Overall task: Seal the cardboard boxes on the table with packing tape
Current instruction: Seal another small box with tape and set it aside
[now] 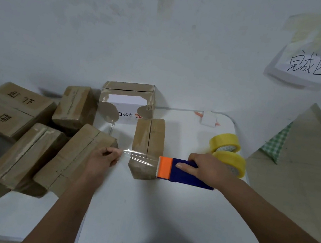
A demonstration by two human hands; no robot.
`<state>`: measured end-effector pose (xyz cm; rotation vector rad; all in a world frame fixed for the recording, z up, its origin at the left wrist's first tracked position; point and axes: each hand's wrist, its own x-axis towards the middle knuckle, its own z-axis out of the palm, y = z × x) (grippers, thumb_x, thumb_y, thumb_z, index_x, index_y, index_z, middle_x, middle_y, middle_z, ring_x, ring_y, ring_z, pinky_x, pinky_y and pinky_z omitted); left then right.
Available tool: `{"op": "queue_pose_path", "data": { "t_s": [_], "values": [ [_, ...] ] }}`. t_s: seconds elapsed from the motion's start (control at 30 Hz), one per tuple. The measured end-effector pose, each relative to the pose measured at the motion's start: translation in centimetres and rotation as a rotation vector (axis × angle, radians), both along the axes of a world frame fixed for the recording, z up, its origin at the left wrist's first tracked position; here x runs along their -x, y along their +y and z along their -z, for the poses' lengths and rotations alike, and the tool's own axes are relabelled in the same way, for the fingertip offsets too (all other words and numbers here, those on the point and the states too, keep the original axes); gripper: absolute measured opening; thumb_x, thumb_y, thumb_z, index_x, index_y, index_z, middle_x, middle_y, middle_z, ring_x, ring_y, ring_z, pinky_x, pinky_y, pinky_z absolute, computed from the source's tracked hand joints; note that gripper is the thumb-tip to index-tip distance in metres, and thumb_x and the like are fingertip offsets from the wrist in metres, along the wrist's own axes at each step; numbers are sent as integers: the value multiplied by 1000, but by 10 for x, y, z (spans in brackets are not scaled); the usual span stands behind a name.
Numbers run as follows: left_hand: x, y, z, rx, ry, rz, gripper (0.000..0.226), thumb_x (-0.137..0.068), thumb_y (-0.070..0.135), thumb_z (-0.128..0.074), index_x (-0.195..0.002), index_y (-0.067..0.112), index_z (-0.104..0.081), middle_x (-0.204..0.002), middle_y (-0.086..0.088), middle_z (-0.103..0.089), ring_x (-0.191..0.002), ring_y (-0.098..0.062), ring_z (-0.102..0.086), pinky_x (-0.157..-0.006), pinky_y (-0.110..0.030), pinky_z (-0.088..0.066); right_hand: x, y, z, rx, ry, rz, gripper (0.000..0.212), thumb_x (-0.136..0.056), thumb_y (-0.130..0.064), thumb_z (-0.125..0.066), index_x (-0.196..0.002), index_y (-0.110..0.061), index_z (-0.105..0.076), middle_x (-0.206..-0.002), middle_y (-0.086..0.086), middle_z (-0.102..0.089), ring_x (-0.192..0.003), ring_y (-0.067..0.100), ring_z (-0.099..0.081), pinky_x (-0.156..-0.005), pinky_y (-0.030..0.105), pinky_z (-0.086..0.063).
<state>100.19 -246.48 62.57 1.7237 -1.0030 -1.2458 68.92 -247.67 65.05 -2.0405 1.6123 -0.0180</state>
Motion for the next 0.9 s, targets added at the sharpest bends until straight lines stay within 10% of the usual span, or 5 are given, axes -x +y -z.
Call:
{"op": "queue_pose_path", "data": {
  "t_s": [0.9],
  "values": [
    [5,12,43,-171,59,-288,18,-90,26,-70,-93,9,-65,-86,-7,-61,-87,-24,-57,-86,-43,-52,24,-29,18,39,220,123,72,-78,-84,-34,-79,-19,-62,-72,-1,-61,-66,12,-58,-56,26,-40]
  ]
}}
